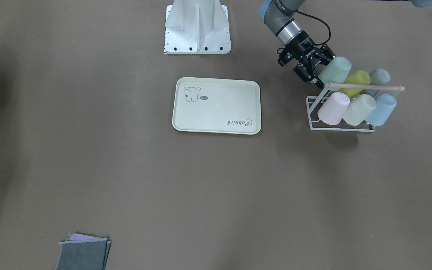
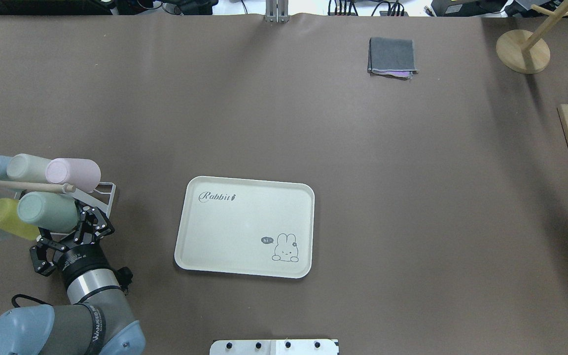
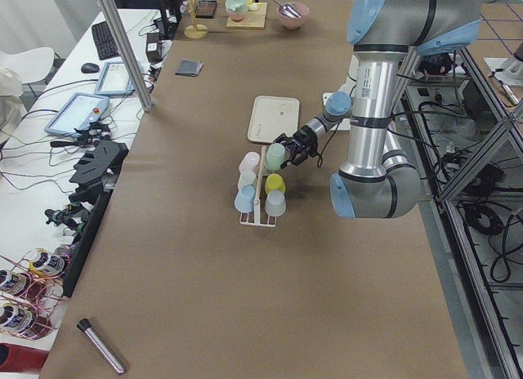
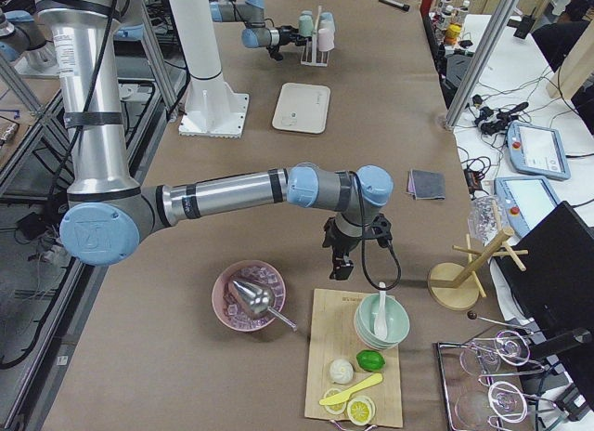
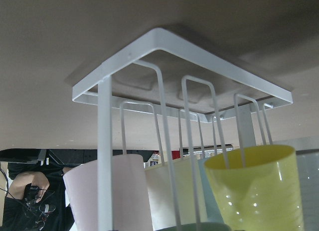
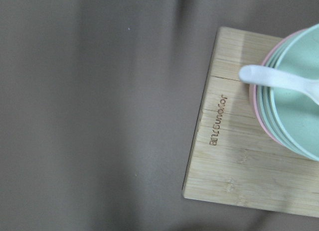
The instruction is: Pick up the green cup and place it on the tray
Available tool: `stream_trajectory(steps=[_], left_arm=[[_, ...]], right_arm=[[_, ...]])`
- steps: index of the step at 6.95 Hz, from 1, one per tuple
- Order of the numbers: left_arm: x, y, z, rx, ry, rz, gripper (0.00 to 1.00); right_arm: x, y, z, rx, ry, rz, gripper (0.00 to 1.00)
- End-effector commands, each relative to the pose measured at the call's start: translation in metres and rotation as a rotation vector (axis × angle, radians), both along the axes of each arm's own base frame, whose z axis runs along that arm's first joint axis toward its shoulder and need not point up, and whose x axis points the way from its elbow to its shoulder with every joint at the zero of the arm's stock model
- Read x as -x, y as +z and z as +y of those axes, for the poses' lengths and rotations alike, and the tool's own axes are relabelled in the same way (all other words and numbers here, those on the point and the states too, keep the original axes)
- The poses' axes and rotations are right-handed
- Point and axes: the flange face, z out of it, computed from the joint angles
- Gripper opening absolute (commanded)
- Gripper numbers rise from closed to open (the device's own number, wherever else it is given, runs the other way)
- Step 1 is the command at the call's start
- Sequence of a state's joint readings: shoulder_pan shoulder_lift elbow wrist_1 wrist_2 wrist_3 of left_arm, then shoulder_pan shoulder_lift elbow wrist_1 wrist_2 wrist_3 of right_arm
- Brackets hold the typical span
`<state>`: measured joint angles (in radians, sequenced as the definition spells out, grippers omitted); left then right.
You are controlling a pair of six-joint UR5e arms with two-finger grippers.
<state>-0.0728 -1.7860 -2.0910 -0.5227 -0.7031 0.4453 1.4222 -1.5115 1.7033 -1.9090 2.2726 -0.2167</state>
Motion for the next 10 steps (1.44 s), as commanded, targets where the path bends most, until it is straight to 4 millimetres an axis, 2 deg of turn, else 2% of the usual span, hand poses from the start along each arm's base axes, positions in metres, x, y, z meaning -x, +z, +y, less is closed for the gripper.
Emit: stream_trajectory(steps=[1, 2, 3, 5, 8, 9, 10], left_arm=[[0.006, -0.008, 0.002, 0.014, -0.003, 0.006, 0.79], [0.006, -0.01, 0.004, 0.015, 0.0, 0.012, 0.79], [0.012, -0.016, 0.005, 0.015, 0.002, 0.009, 0.79], [0.024, -0.03, 0.007, 0.024, 0.001, 0.011, 0.79], [0.026, -0.034, 0.007, 0.025, 0.002, 0.021, 0.78], [0.034, -0.041, 0.01, 0.036, 0.004, 0.021, 0.78], [0.035, -0.058, 0.011, 0.045, 0.003, 0.037, 0.77]], right_arm=[[-0.003, 0.011, 0.009, 0.007, -0.023, -0.004, 1.0], [-0.01, 0.017, 0.014, 0.02, -0.007, 0.003, 1.0], [-0.023, 0.035, 0.032, 0.052, 0.016, 0.007, 1.0], [-0.032, 0.039, 0.039, 0.082, 0.058, 0.013, 1.0], [-0.047, 0.034, 0.038, 0.073, 0.092, 0.011, 1.0], [-0.047, 0.039, 0.04, 0.083, 0.092, 0.012, 1.0], [-0.046, 0.04, 0.039, 0.092, 0.1, 0.014, 1.0]])
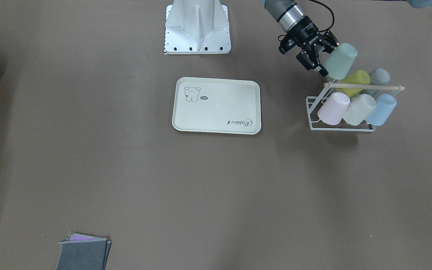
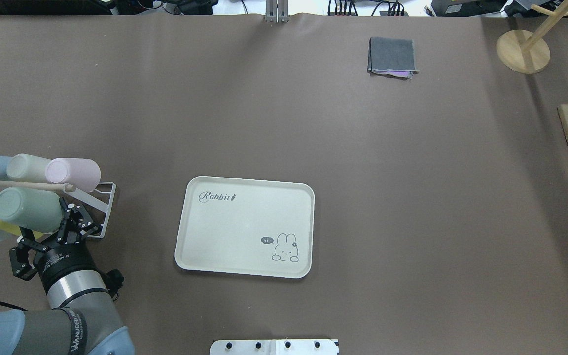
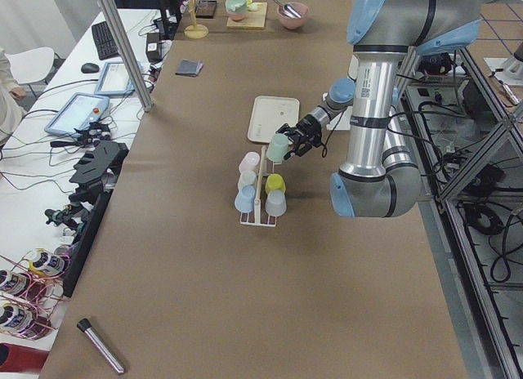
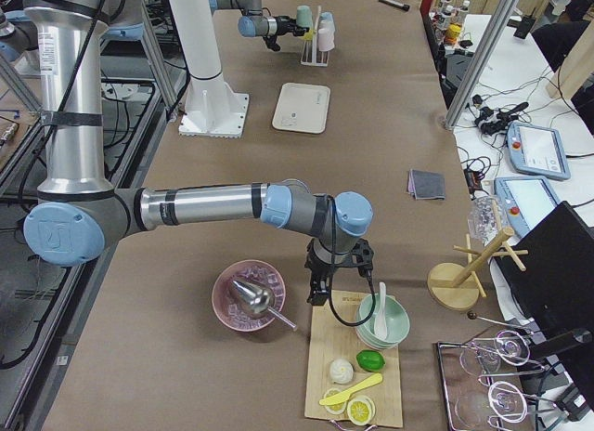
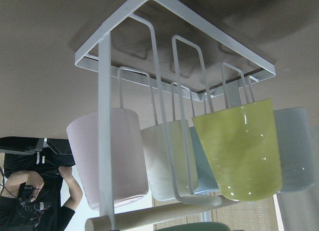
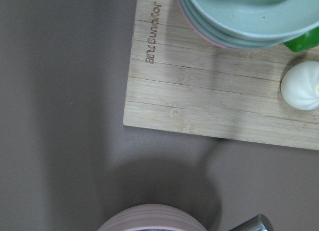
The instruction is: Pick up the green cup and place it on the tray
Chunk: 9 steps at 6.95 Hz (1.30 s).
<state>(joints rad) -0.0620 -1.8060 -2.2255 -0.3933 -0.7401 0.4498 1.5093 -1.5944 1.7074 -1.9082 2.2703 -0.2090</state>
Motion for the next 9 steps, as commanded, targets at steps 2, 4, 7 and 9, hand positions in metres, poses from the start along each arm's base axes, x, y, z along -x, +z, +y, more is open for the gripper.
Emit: stream_trajectory(steps=[2, 4, 7, 9], left_arm=[[-0.003, -0.024, 0.002, 0.011, -0.005, 0.029, 0.76], [-0.001, -0.023, -0.001, 0.001, -0.014, 0.03, 0.76], [-0.002, -0.026, -0.008, -0.043, -0.019, 0.041, 0.76], [0.001, -0.019, -0.017, -0.053, -0.057, 0.132, 0.77]], right_arm=[[0.0, 0.0, -0.002, 0.037, 0.048, 0.011, 1.0], [-0.006, 0.0, 0.001, 0.039, 0.06, 0.011, 1.0], [-0.011, -0.004, 0.0, 0.053, 0.101, 0.018, 1.0], [-0.012, -0.004, -0.002, 0.059, 0.109, 0.023, 1.0]])
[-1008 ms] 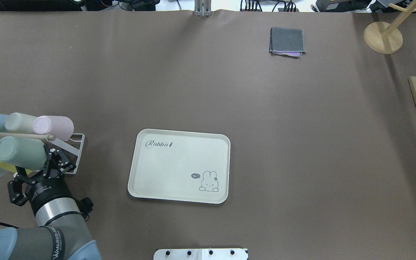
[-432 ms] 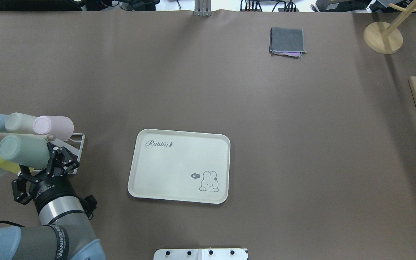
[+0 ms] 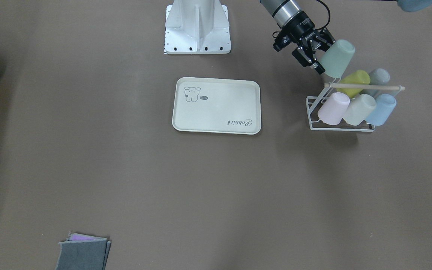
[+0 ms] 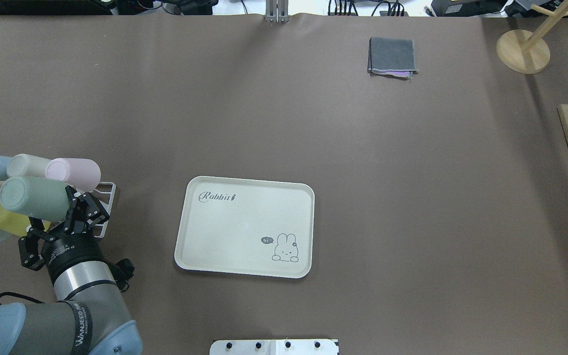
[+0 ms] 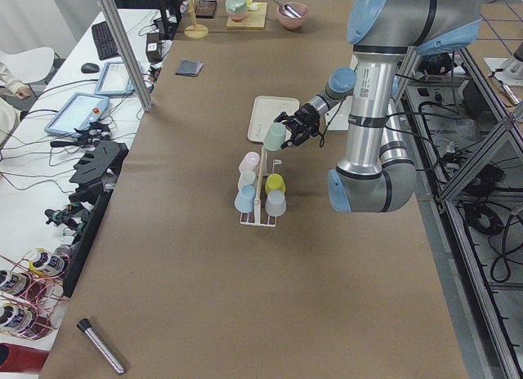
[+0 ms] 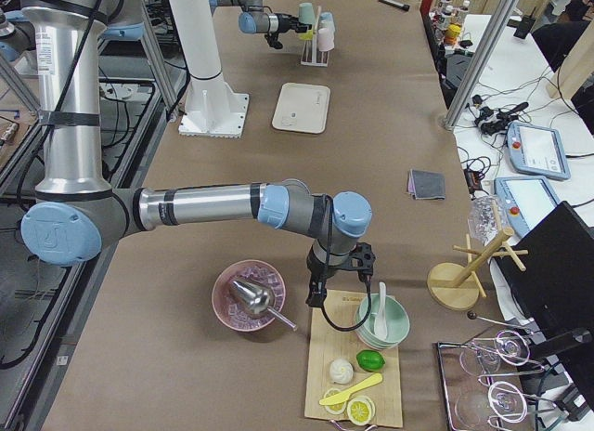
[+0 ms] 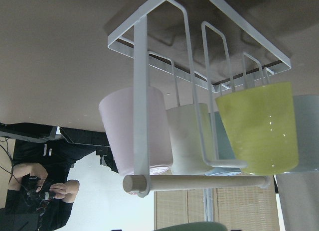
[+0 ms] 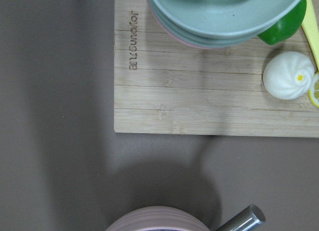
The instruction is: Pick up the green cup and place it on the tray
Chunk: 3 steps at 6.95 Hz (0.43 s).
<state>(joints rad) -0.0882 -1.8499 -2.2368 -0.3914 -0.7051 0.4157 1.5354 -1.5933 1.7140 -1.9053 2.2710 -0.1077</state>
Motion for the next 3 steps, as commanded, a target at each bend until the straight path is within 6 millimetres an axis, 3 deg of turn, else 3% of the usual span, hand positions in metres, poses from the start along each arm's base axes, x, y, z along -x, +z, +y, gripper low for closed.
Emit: stream_trajectory(steps=[1, 3], left_arm=[[-0.007, 0.015, -0.004, -0.014, -0.018, 0.135, 0.76], [-0.018, 0.0, -0.007, -0.02, -0.022, 0.307, 0.77]], right_arm=[[0.001, -0.001, -0.004, 0.002, 0.005, 0.004, 1.0], [0.0, -0.006, -0.007, -0.015, -0.002, 0.006, 1.0]])
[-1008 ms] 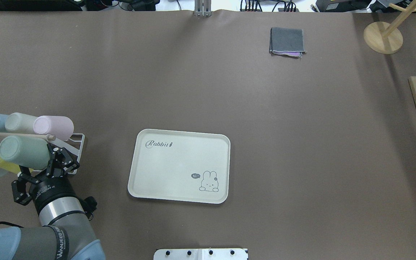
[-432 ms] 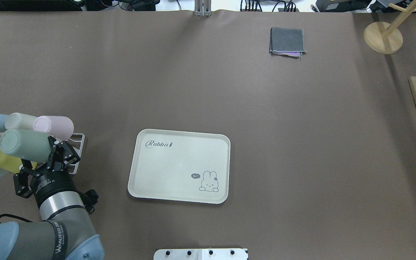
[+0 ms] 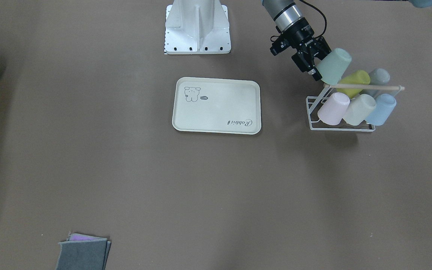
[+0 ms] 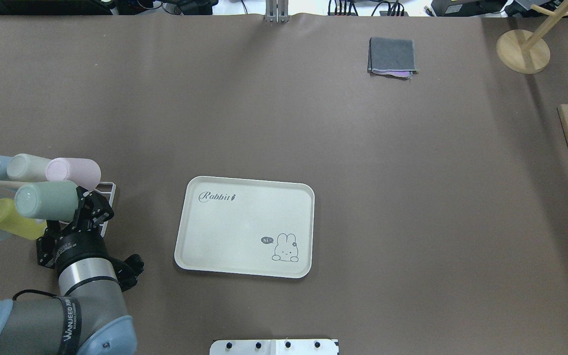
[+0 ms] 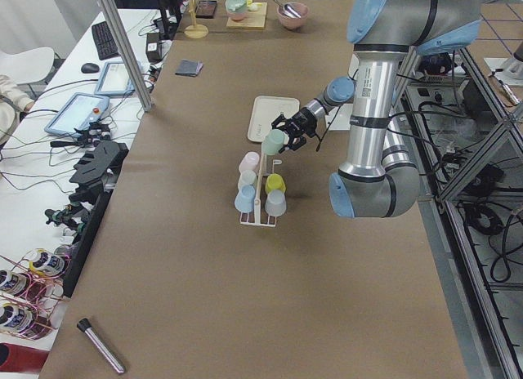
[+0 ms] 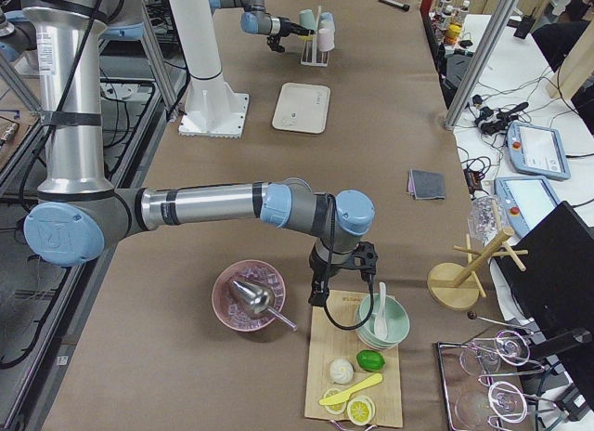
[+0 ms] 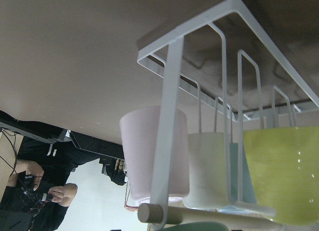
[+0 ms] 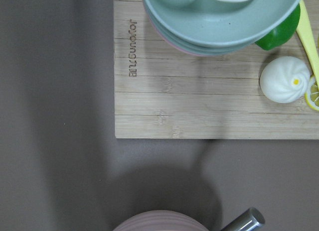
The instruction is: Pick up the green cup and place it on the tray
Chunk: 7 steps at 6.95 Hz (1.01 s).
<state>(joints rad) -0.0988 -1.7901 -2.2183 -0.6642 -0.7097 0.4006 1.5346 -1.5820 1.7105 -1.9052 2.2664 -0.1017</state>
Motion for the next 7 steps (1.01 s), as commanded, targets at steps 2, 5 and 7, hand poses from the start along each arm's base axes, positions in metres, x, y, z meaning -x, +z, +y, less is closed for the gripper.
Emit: stream_trajectory(steps=[2, 5, 7], left_arm=[[0.015, -0.022, -0.021, 0.015, -0.013, 0.102, 0.77], [0.056, -0.032, -0.027, 0.012, -0.017, 0.12, 0.76], [0.053, -0.041, -0.03, -0.005, -0.02, 0.208, 0.74]], right_arm=[[0.0, 0.002, 0.001, 0.009, 0.005, -0.003, 1.0], [0.0, 0.002, -0.006, 0.008, 0.005, -0.004, 1.0], [0.0, 0.004, -0.006, 0.011, 0.004, -0.003, 1.0]])
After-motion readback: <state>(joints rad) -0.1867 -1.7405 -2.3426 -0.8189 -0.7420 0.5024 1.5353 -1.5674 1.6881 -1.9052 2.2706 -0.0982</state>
